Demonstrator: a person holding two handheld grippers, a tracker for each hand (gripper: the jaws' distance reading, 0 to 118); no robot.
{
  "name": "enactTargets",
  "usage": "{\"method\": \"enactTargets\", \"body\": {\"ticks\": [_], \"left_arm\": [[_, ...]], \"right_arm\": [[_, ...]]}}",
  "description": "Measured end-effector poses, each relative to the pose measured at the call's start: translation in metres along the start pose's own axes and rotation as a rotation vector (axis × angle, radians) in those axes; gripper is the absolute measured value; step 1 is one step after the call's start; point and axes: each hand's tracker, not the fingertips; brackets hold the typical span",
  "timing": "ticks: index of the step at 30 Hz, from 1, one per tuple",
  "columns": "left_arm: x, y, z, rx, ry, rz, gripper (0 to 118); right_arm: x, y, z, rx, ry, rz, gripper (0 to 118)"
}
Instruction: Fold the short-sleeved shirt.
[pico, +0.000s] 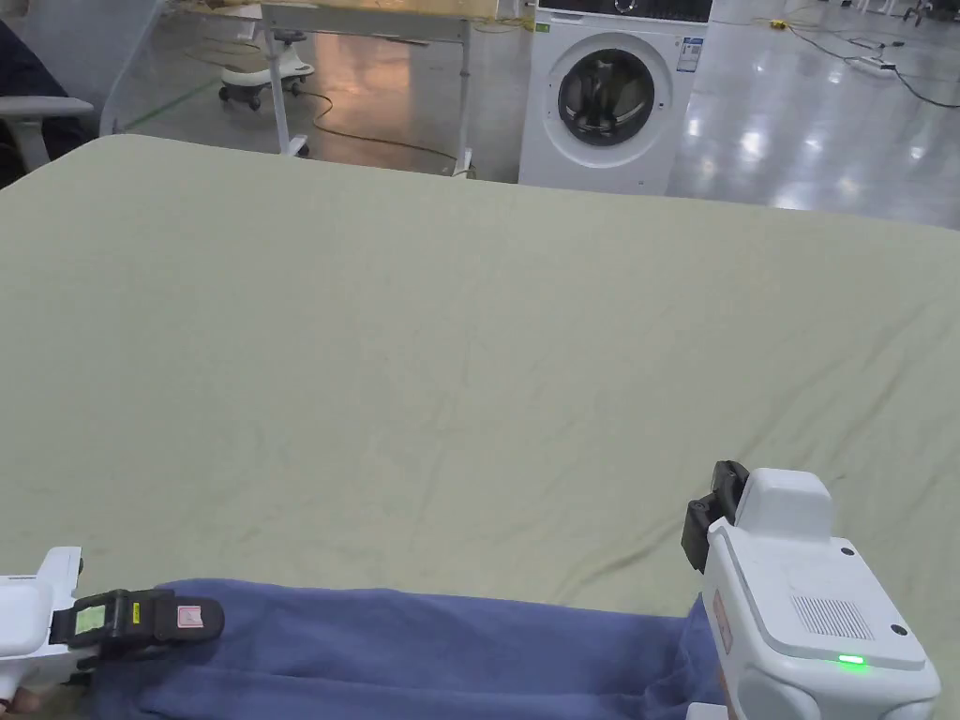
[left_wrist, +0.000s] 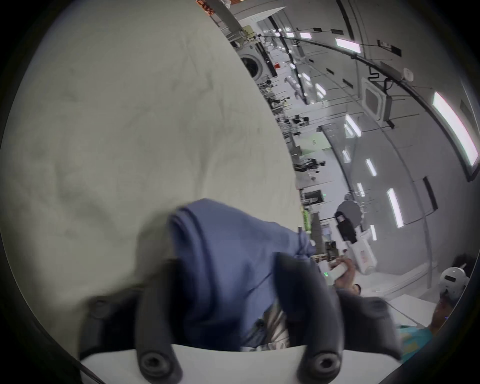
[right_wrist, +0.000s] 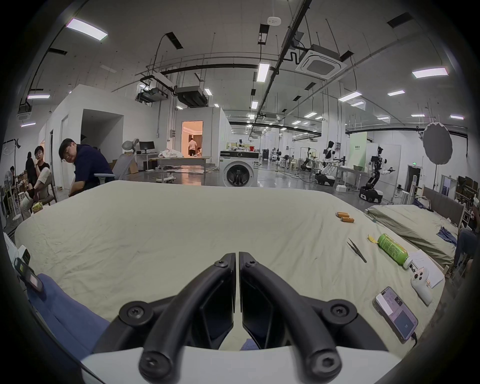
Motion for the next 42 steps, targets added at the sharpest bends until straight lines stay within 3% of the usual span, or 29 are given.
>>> {"method": "enactTargets", "body": {"ticks": [1, 2, 4, 7, 17, 28, 42], "left_arm": [[0.0, -0.002, -0.003, -0.01, 0.053, -0.014, 25], [-0.002, -0.003, -0.006, -0.029, 0.126, -0.048, 15], [-0.001, -0.009, -0.004, 0.007, 0.057, -0.044, 14], [0.008, -0.009, -0.003, 0.024, 0.113, -0.065, 9], [0.056, 0.018, 0.02, 0.051, 0.192, -0.09, 7], [0.104, 0.041, 0.067, 0.096, 0.471, -0.166, 7], [0.201, -0.006, -0.045, -0.052, 0.246, -0.256, 8]], "right_arm": [[0.0, 0.0, 0.0, 0.0, 0.0, 0.001, 2], [0.001, 0.0, 0.0, -0.001, 0.003, 0.0, 2], [0.001, 0.001, 0.0, -0.001, 0.006, 0.001, 2], [0.001, 0.002, 0.001, 0.001, 0.009, 0.003, 2], [0.005, 0.01, -0.007, 0.01, 0.012, 0.014, 2], [0.005, 0.009, -0.015, 0.003, 0.026, 0.014, 2], [0.01, 0.007, -0.012, -0.011, 0.04, 0.004, 2]]}}
